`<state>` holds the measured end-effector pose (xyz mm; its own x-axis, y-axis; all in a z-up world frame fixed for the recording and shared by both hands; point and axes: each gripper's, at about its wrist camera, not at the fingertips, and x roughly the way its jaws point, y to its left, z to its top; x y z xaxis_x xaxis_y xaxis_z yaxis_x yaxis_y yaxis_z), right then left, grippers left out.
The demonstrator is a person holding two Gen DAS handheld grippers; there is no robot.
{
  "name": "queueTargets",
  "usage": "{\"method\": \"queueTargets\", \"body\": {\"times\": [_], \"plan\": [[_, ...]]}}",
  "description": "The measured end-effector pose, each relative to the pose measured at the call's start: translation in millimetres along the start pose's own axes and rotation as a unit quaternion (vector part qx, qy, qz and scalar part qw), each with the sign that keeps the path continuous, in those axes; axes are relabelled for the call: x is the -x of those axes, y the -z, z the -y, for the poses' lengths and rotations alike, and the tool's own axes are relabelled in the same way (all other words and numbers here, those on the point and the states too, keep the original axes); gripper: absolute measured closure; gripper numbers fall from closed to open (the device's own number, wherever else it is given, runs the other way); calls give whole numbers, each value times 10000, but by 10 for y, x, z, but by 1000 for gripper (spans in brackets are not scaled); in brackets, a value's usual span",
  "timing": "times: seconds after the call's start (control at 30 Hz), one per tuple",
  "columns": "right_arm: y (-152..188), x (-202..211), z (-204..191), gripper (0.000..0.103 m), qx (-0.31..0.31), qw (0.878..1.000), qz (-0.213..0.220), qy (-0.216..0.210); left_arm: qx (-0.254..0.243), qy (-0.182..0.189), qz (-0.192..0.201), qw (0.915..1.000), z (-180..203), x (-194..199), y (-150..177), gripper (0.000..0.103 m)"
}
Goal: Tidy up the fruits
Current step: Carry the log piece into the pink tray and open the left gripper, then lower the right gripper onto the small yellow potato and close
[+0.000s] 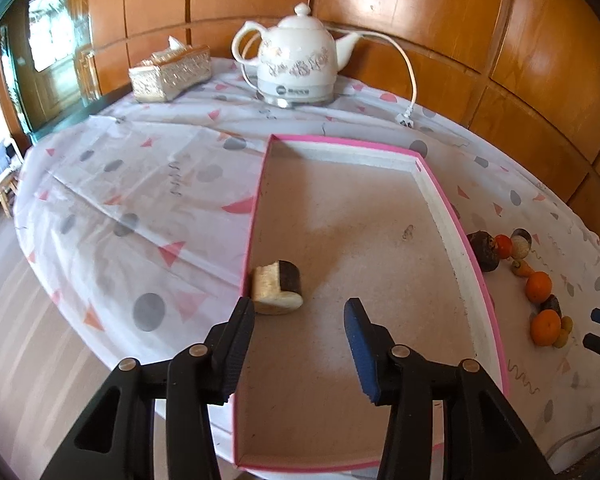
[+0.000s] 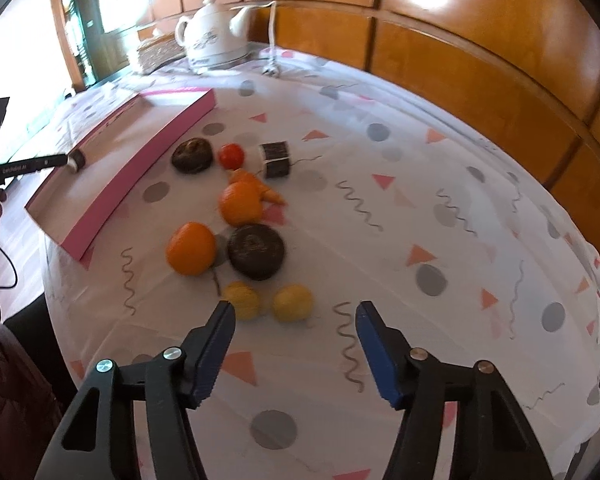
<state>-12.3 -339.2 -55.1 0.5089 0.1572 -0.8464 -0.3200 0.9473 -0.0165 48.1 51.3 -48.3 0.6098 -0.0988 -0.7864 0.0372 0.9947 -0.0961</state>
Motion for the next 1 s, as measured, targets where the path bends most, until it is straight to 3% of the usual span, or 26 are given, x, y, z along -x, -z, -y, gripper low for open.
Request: {"method": "queueTargets", "body": {"times": [0.1,0.27,0.5,0.6,0.67,1.0], "plan": [[-30,-76,-100,49,152,9998,-98,-37,74,-69,157,9998,-12,117,19,45],[-78,-162,-131,63,143,9998,-134,107,171,-17,321,9993,2,287,47,43],[-78,-322,50,64,-309,9985,-398,199,-3,47,471,9989,163,433,117,39],[-71,-412,81,64,-389,9975,-538,220,124,73,523,9985,161,488,161,34],[-66,-450,84,73,-395,9973,-576,213,184,40,501,9986,151,487,187,34],[-63,-442,84,74,-360,9977,-498,286,578,-264,319,9975,-10,386,239,29]]}}
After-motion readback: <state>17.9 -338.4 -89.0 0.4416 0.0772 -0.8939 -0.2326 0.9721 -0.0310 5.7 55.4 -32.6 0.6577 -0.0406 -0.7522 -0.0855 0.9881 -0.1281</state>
